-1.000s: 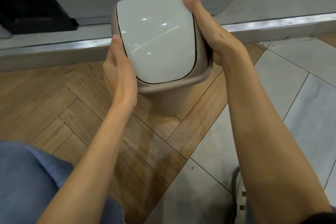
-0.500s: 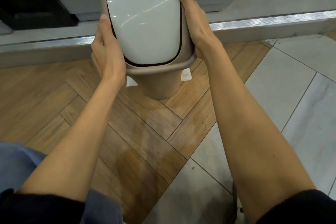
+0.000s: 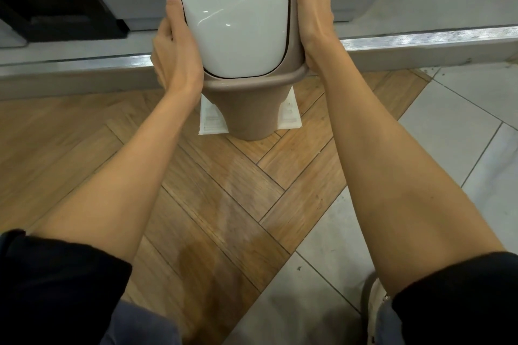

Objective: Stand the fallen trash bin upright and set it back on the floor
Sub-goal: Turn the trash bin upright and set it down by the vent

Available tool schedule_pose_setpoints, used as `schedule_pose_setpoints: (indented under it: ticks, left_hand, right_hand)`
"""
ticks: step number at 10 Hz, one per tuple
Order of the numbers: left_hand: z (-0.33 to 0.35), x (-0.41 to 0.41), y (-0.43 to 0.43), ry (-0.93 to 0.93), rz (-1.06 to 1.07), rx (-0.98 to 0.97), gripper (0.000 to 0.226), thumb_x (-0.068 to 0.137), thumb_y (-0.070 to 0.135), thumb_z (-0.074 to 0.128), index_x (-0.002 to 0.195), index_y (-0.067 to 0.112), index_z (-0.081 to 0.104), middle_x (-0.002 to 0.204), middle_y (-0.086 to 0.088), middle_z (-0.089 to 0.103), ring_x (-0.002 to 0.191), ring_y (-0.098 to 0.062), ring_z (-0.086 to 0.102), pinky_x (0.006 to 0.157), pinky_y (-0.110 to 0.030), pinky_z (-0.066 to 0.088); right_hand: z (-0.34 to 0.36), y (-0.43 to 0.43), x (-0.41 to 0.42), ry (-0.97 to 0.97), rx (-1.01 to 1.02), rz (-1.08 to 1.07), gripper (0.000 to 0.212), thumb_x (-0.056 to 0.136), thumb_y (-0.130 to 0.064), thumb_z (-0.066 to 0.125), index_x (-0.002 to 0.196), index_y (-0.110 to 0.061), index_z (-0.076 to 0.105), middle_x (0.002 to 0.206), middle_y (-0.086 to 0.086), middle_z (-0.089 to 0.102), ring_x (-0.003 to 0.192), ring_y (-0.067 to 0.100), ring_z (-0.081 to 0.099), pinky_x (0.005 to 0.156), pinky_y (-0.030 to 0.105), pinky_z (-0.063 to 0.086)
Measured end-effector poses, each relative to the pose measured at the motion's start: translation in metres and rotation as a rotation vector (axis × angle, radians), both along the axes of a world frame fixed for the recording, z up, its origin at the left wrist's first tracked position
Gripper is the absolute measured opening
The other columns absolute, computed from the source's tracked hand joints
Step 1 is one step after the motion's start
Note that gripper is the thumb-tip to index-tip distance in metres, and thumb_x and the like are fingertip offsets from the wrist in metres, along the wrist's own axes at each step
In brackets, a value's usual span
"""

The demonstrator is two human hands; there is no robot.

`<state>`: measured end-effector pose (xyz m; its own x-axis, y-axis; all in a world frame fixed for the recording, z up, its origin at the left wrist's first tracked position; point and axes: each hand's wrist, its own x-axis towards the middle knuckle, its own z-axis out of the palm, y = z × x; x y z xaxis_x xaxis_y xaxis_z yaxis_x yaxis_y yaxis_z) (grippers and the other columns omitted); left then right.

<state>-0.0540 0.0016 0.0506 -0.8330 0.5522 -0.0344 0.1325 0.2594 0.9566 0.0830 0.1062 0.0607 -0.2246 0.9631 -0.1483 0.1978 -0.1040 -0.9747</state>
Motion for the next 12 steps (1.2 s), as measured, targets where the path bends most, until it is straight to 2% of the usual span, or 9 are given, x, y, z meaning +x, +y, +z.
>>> schedule_pose_setpoints:
  ticks: [1,4,5,7,8,9,10,11,12]
  left_hand:
    - [0.0,-0.005,0.006,0.009,-0.01,-0.003,0.045,0.097,0.055,0.033,0.066,0.028,0.052,0.074,0.012,0.061,0.074,-0.006,0.057,0.071,-0.024,0.041]
    - [-0.004,-0.012,0.012,0.025,0.003,0.004,0.047,0.091,0.063,0.034,0.064,0.032,0.056,0.079,0.009,0.068,0.085,-0.013,0.064,0.082,-0.032,0.049]
    - [-0.005,-0.012,0.011,0.014,0.009,0.021,0.047,0.092,0.06,0.036,0.058,0.032,0.051,0.072,0.011,0.062,0.077,-0.012,0.06,0.075,-0.03,0.047]
    - [-0.003,-0.008,0.01,0.032,-0.011,0.025,0.044,0.098,0.055,0.033,0.069,0.029,0.054,0.073,0.013,0.061,0.07,0.0,0.057,0.064,-0.017,0.041]
    - [-0.003,-0.008,0.009,0.034,-0.001,0.032,0.046,0.097,0.057,0.034,0.064,0.031,0.053,0.071,0.012,0.061,0.071,-0.004,0.058,0.067,-0.022,0.043]
    - [-0.007,-0.01,0.009,0.027,0.007,0.031,0.047,0.094,0.061,0.034,0.063,0.032,0.055,0.075,0.011,0.065,0.081,-0.013,0.063,0.079,-0.033,0.049]
    - [-0.004,-0.011,0.012,0.027,0.019,0.033,0.048,0.094,0.062,0.034,0.069,0.031,0.06,0.078,0.011,0.066,0.085,-0.014,0.063,0.08,-0.032,0.049]
    - [-0.003,-0.008,0.01,0.002,0.02,0.02,0.049,0.092,0.064,0.033,0.082,0.03,0.066,0.085,0.012,0.068,0.088,-0.012,0.063,0.081,-0.032,0.048]
    - [0.01,-0.009,0.006,-0.004,-0.016,-0.024,0.045,0.095,0.06,0.031,0.094,0.031,0.066,0.092,0.011,0.067,0.092,-0.01,0.061,0.086,-0.033,0.048]
  right_hand:
    - [0.001,0.003,-0.005,-0.011,0.004,-0.014,0.078,0.071,-0.077,0.042,0.122,-0.024,0.069,0.117,-0.006,0.072,0.117,0.022,0.061,0.107,0.048,0.045]
    - [-0.004,0.013,-0.007,0.034,-0.004,0.012,0.073,0.08,-0.077,0.045,0.128,-0.026,0.065,0.12,-0.006,0.071,0.116,0.019,0.063,0.108,0.045,0.046]
    - [-0.003,0.011,-0.007,0.037,-0.005,0.01,0.078,0.076,-0.081,0.044,0.128,-0.027,0.065,0.12,-0.006,0.071,0.117,0.02,0.063,0.108,0.046,0.046]
    - [-0.005,0.014,-0.008,0.042,-0.008,-0.001,0.091,0.064,-0.088,0.044,0.131,-0.028,0.064,0.124,-0.007,0.07,0.12,0.021,0.062,0.11,0.047,0.045]
    - [-0.005,0.014,-0.008,0.044,-0.007,0.011,0.086,0.071,-0.084,0.045,0.132,-0.026,0.063,0.125,-0.005,0.07,0.118,0.02,0.063,0.109,0.047,0.046]
    - [-0.006,0.016,-0.008,0.058,-0.019,0.019,0.076,0.08,-0.077,0.046,0.133,-0.025,0.062,0.125,-0.004,0.069,0.117,0.018,0.064,0.108,0.045,0.047]
    - [-0.008,0.02,-0.007,0.089,-0.041,0.016,0.076,0.079,-0.077,0.049,0.134,-0.025,0.061,0.124,-0.005,0.069,0.115,0.017,0.065,0.107,0.043,0.049]
    - [-0.005,0.018,-0.007,0.088,-0.049,0.03,0.082,0.079,-0.078,0.05,0.14,-0.024,0.056,0.133,-0.004,0.065,0.122,0.016,0.061,0.11,0.044,0.046]
    - [0.005,0.019,-0.004,0.041,-0.097,0.022,0.102,0.071,-0.083,0.053,0.154,-0.027,0.035,0.155,0.003,0.046,0.142,0.023,0.043,0.118,0.05,0.035]
